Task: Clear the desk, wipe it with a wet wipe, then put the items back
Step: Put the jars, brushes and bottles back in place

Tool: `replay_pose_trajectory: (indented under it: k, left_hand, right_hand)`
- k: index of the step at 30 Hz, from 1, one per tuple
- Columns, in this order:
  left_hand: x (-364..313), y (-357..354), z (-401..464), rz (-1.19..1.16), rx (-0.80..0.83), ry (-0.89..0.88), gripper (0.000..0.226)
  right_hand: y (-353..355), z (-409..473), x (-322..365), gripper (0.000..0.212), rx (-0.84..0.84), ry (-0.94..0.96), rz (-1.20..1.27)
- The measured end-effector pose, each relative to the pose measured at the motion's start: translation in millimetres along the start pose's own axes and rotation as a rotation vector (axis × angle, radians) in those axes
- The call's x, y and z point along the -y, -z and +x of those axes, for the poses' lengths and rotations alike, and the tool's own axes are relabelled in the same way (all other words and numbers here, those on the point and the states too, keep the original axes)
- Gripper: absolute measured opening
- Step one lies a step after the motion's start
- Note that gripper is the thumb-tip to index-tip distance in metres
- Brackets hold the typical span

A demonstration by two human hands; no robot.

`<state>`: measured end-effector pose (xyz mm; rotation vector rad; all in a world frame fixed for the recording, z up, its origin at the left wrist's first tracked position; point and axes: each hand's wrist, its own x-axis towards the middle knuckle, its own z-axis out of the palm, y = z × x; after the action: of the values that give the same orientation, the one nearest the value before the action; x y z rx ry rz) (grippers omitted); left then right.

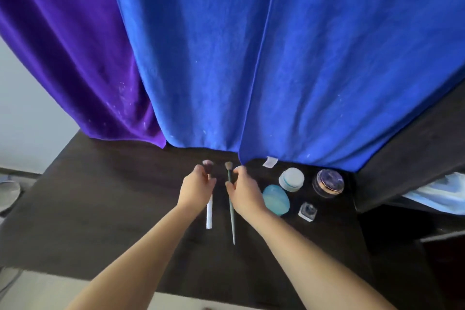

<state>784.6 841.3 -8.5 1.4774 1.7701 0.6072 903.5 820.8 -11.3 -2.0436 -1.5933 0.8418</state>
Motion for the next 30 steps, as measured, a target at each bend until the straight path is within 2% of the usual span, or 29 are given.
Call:
replay_pose_trajectory:
  k: [5, 9, 14, 19, 22, 24, 30]
  left_hand:
    - [18.2, -18.0, 27.8, 0.136, 0.077, -0.023, 0.017]
    - [24.2, -25.9, 34.8, 0.176, 0.078, -0.028, 0.021]
    - [18.9, -17.1, 32.1, 0.144, 0.084, -0.046, 0.027]
    - [-19.9, 7.0, 16.3, 0.148, -0.022, -0.203, 0.022]
    - [-65.1, 13.6, 2.2, 0.112, -0.07, -0.374, 0.021]
    - [-104.1, 12.0, -10.4, 0.047, -0.073, -0.507, 0.017]
    - [-221.9, -26.1, -75.6, -0.078, 0.033, -0.873, 0.011]
  right_hand:
    - [-20.2, 29.6, -14.6, 0.031, -0.015, -0.021, -0.181]
    - [-28.0, 36.5, -21.9, 0.034, 0.003, -0.028, -0.318]
    - [-13.7, 31.1, -11.0, 0.031, -0.026, -0.008, -0.263]
    - [40.1, 12.5, 15.7, 0.024, -0.152, 0.138, -0.115]
    - [88.9, -3.9, 21.3, 0.028, -0.292, 0.165, -0.107]
    - [131.3, -18.4, 17.5, 0.033, -0.456, 0.188, -0.113]
    - [270.0, -75.0, -40.9, 0.037, -0.857, 0.256, -0.067]
